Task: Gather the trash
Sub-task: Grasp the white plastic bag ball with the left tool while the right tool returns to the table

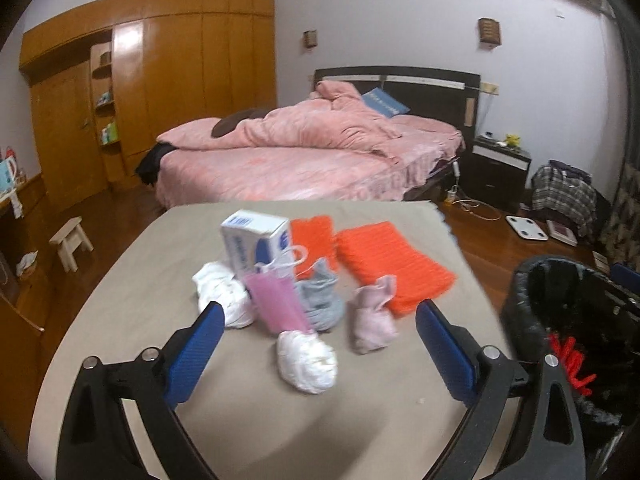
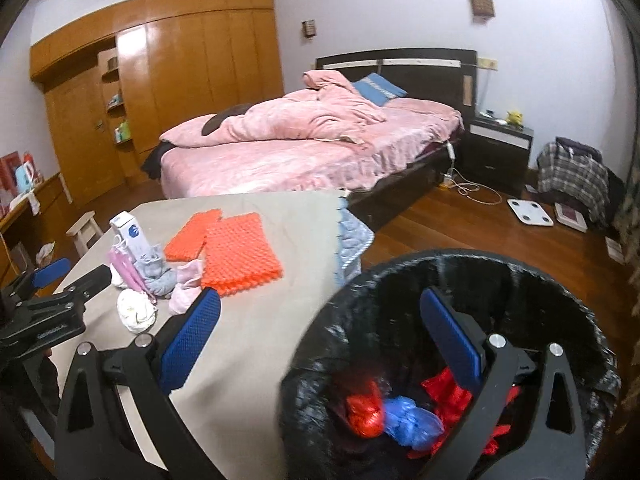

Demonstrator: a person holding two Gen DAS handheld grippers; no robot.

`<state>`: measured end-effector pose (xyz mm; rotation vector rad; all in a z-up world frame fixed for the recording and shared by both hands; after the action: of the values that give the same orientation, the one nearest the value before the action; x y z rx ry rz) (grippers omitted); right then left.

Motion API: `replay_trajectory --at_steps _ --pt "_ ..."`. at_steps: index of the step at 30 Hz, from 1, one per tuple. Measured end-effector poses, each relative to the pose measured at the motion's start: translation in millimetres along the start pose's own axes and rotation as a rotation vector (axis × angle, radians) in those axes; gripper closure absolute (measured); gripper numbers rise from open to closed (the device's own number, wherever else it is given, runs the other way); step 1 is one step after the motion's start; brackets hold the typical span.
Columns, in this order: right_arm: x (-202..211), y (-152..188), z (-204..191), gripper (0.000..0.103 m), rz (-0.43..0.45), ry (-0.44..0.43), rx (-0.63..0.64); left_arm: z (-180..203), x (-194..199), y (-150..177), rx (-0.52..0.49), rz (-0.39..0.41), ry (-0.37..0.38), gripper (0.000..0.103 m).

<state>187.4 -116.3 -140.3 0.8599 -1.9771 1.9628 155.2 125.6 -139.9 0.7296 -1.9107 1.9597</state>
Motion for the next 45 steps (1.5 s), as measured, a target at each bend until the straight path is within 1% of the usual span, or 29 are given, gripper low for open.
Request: replay_trajectory --at_steps 3,7,10,15,17,20,22,24,28,33,37,40,45 --pt "-10 2 -7 0.006 -0.011 -0.007 0.012 -4 -11 7 0.007 -0.033 0.002 0.015" --pt "-19 6 -12 0.006 -0.023 -0.015 0.017 -4 -26 17 0.011 -0.08 0.017 0.027" --pt "-23 8 -17 0.006 -0.03 -0.019 0.028 -2 -35 23 0.017 -0.112 0.022 0.031" --pt "-27 11 -20 0.006 -0.037 -0.022 0.044 1 -50 30 0.017 -0.151 0.024 0.034" --pt "-28 11 -21 0.006 -0.039 -0.023 0.05 1 -54 32 0.018 -0.165 0.029 0.039" --pt "-29 11 -22 0.006 -0.042 -0.022 0.053 1 -62 35 0.015 -0.19 0.035 0.053" --pt "-31 11 -23 0.006 -0.046 -0.023 0.054 0 -64 37 0.01 -0.194 0.034 0.068" --pt "-32 11 -25 0.006 -0.047 -0.025 0.054 -2 -62 35 0.017 -0.189 0.038 0.073" --pt "-36 9 -34 0.006 -0.048 -0.039 0.067 -9 -50 32 0.036 -0.17 0.047 0.075" --pt "-42 4 -49 0.006 -0.045 -0.067 0.089 -20 -37 29 0.059 -0.153 0.06 0.075" --pt "-50 0 -67 0.006 -0.045 -0.101 0.109 -31 -30 29 0.067 -0.145 0.054 0.075" --pt "-59 0 -80 0.006 -0.061 -0.125 0.117 -40 -26 29 0.072 -0.137 0.046 0.075" --pt "-77 5 -98 0.006 -0.098 -0.152 0.127 -52 -29 32 0.073 -0.15 0.035 0.075"
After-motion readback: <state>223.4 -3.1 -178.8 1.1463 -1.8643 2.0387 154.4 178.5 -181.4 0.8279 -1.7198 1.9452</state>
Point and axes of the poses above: each gripper's, at about its wrist camera, not at the fingertips, and x roughly against the way its jaws point, z to its right, y to its underside, the point moved 4 cm from there along -x, roughly the way its jaws point
